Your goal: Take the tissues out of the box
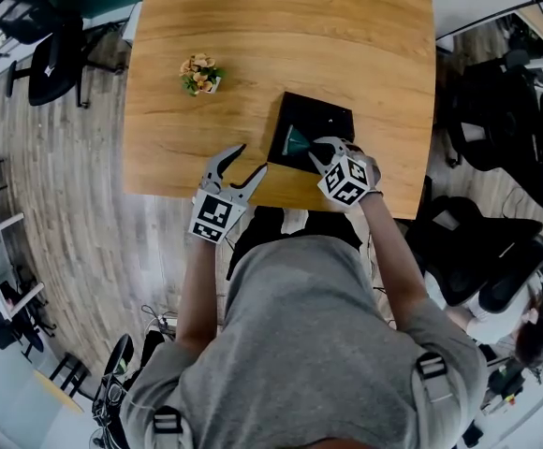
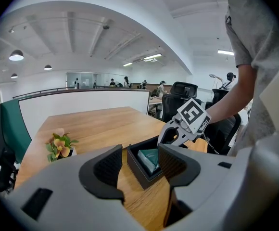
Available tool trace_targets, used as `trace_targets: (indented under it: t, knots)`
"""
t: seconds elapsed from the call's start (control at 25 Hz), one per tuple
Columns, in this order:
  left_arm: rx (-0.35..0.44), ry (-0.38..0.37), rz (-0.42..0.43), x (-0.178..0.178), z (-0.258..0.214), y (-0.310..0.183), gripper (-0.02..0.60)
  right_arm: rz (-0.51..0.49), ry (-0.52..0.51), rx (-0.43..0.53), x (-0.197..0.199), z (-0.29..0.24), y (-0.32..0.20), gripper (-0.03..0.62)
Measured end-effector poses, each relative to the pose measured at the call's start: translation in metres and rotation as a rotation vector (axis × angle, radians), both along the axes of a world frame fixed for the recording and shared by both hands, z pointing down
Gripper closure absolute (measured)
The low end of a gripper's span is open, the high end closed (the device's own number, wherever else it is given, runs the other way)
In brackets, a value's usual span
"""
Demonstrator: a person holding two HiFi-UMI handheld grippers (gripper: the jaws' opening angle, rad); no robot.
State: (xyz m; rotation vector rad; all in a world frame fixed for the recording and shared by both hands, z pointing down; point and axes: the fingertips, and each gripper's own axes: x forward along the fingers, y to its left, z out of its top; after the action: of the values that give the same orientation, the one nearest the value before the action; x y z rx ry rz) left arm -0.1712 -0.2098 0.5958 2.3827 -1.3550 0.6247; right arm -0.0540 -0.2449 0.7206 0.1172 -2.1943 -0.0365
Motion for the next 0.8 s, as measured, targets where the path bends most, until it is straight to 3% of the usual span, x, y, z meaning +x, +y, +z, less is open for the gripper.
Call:
trace_targets:
  t: [0.28, 0.8]
  knots:
    - [-0.001, -0.003, -0.002, -0.005, 0.001, 0.007, 0.334, 0.012, -0.005, -0.017, 0.000, 0.001, -0.001, 0.585]
    - [0.040, 0.003, 0.027, -0.002, -0.012, 0.008, 0.334, 0.067, -0.021, 0.018, 0.002, -0.015, 0.000, 0.588]
